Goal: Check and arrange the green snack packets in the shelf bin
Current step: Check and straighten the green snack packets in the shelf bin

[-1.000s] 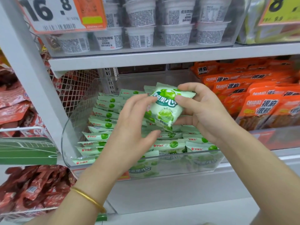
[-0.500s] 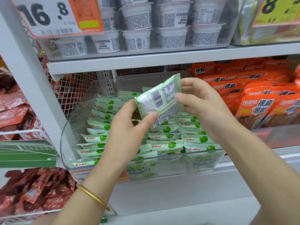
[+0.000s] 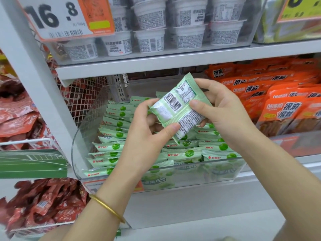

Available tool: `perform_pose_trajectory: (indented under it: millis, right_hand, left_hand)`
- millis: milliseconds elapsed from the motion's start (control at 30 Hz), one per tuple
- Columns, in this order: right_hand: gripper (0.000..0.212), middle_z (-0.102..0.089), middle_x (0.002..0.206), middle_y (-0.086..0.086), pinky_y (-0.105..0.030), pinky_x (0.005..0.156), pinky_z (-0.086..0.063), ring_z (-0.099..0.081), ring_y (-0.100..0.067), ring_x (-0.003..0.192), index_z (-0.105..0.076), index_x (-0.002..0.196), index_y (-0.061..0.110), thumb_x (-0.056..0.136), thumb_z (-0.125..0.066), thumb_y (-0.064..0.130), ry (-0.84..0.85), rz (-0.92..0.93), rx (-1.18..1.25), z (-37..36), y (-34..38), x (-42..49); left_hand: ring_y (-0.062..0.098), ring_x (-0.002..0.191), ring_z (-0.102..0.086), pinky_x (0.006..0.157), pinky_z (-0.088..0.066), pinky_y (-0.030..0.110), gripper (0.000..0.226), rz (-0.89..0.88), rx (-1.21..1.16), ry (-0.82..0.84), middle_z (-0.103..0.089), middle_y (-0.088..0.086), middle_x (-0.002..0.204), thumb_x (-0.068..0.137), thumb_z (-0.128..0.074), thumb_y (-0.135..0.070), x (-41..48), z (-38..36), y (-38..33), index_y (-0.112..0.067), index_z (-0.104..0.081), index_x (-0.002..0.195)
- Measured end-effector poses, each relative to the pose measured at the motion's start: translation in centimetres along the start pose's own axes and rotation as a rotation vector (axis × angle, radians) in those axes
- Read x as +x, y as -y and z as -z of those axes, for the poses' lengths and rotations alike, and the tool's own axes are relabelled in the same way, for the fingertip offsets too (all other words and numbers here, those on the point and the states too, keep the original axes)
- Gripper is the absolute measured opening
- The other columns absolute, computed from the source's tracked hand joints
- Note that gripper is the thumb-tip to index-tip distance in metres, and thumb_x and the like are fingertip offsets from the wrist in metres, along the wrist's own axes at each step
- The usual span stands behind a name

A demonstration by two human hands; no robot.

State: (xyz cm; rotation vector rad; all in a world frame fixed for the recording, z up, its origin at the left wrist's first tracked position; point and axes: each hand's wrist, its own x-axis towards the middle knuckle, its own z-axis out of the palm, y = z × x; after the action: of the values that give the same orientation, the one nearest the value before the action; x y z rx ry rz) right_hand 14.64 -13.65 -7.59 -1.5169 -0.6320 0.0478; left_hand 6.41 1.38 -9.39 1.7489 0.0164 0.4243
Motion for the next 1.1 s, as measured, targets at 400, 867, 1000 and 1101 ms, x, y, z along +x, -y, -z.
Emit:
perform_pose_trajectory:
  millis: [400, 867, 1000, 1101]
  right_hand:
    - [0.037, -0.069, 0.093, -0.002, -0.022, 0.047, -0.044, -0.059, -0.015, 0.066, -0.054, 0.122, 0.017, 0.09, -0.056, -0.001, 0.009, -0.005, 0.011, 0.0, -0.2, 0.0]
    - [0.043, -0.068, 0.11, -0.004, -0.032, 0.065, -0.058, -0.068, -0.014, 0.092, -0.06, 0.117, 0.02, 0.092, -0.036, -0.006, 0.006, -0.016, 0.053, 0.9, 0.2, -0.5]
    - [0.053, -0.043, 0.139, 0.008, -0.014, 0.097, -0.04, -0.04, 0.002, 0.128, -0.061, 0.115, 0.031, 0.078, -0.063, -0.007, 0.105, 0.203, -0.441, 1.3, 0.2, -1.1]
    - [0.025, -0.053, 0.128, 0.009, -0.011, 0.096, -0.036, -0.047, 0.004, 0.12, -0.068, 0.097, 0.022, 0.075, -0.076, 0.014, 0.098, 0.298, -0.512, 1.4, 0.4, -1.5]
  left_hand:
    - [0.013, 0.095, -0.067, 0.082, -0.056, 0.042, 0.054, -0.028, 0.044, -0.042, -0.071, -0.005, 0.106, 0.082, -0.07, -0.006, -0.2, -0.2, -0.1, -0.022, -0.044, 0.127]
    - [0.016, 0.068, -0.07, 0.052, -0.051, 0.019, 0.035, 0.22, -0.341, -0.186, -0.067, 0.006, 0.099, 0.093, -0.055, -0.011, 0.4, 0.4, -0.4, -0.015, -0.045, 0.126]
    - [0.014, 0.055, -0.065, 0.047, -0.047, 0.018, 0.024, 0.35, -0.323, -0.091, -0.057, 0.012, 0.119, 0.092, -0.056, -0.013, 0.5, 0.3, -0.4, -0.009, -0.056, 0.116]
    - [0.013, 0.048, -0.058, 0.045, -0.043, 0.021, 0.023, 0.334, -0.22, -0.042, -0.066, 0.009, 0.105, 0.096, -0.05, -0.026, 0.3, 0.1, -0.6, -0.011, -0.061, 0.111]
